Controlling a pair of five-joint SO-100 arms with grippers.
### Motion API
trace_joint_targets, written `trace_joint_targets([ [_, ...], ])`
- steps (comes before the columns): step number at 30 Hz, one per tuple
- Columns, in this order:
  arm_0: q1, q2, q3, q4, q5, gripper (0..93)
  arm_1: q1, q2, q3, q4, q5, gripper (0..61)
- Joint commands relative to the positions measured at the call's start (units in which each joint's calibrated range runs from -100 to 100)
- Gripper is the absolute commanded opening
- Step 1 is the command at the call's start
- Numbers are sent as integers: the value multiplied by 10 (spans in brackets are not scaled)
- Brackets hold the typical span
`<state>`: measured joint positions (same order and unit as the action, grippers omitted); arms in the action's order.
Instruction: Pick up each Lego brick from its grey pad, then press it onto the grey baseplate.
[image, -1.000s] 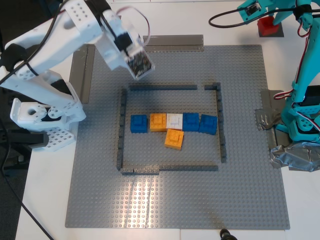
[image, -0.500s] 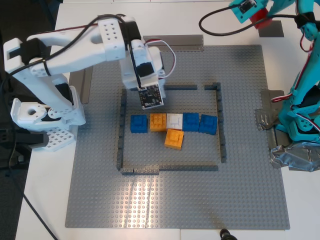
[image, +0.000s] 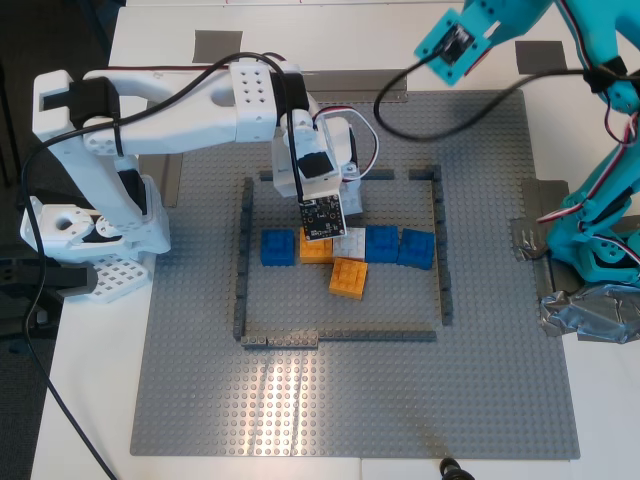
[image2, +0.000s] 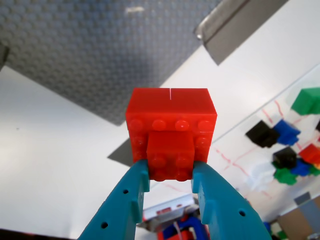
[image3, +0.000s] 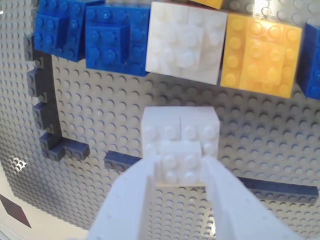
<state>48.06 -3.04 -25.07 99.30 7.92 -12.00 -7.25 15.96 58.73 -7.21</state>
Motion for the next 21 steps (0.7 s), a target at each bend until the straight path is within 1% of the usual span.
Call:
trace_joint_targets([
  [1, -30, -55, 9, 7, -1, 0, 17, -5, -30, -17, -3, 1],
  [11, -82, -108, 53, 7, -1, 0, 29, -5, 3, -15, -5, 1],
  [21, -171, -192, 158, 7, 2, 0, 36, -19, 32, -24, 0, 2],
])
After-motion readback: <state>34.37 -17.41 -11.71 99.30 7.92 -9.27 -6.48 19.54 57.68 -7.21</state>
